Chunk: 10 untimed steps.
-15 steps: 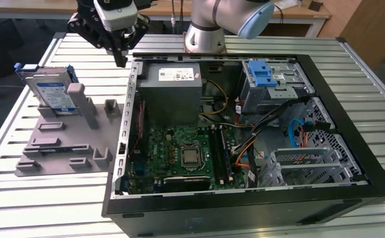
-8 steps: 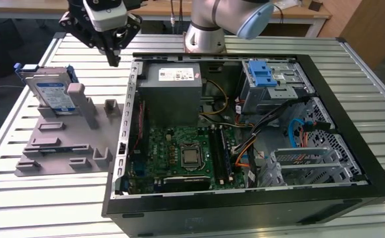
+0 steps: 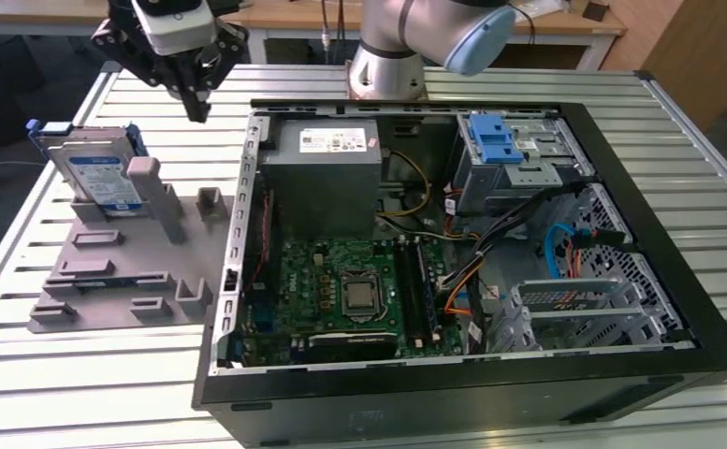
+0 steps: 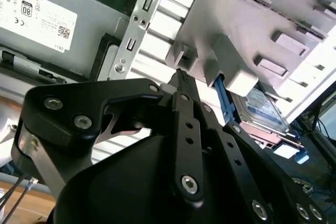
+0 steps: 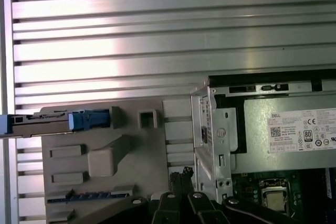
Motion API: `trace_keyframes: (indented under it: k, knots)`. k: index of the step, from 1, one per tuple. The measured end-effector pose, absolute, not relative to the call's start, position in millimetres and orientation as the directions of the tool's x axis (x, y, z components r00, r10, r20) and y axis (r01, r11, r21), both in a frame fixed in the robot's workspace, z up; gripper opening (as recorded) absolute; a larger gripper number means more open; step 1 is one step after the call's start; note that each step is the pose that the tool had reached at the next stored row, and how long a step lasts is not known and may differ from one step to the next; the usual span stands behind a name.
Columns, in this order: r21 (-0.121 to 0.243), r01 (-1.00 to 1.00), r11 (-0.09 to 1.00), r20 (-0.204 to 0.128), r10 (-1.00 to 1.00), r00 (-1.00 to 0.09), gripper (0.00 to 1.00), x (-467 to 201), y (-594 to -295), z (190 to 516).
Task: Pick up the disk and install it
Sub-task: 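Reach for the disk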
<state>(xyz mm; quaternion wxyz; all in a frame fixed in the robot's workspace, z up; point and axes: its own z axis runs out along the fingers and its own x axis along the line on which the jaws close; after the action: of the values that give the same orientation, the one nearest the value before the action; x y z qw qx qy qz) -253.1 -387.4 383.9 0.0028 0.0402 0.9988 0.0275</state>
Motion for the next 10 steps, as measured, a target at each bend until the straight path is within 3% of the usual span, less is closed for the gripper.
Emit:
trace_keyframes:
  k: [10]
  knots:
    - [0.054, 0.078, 0.995, 0.002, 0.078, -0.997, 0.11, -264, -379, 383]
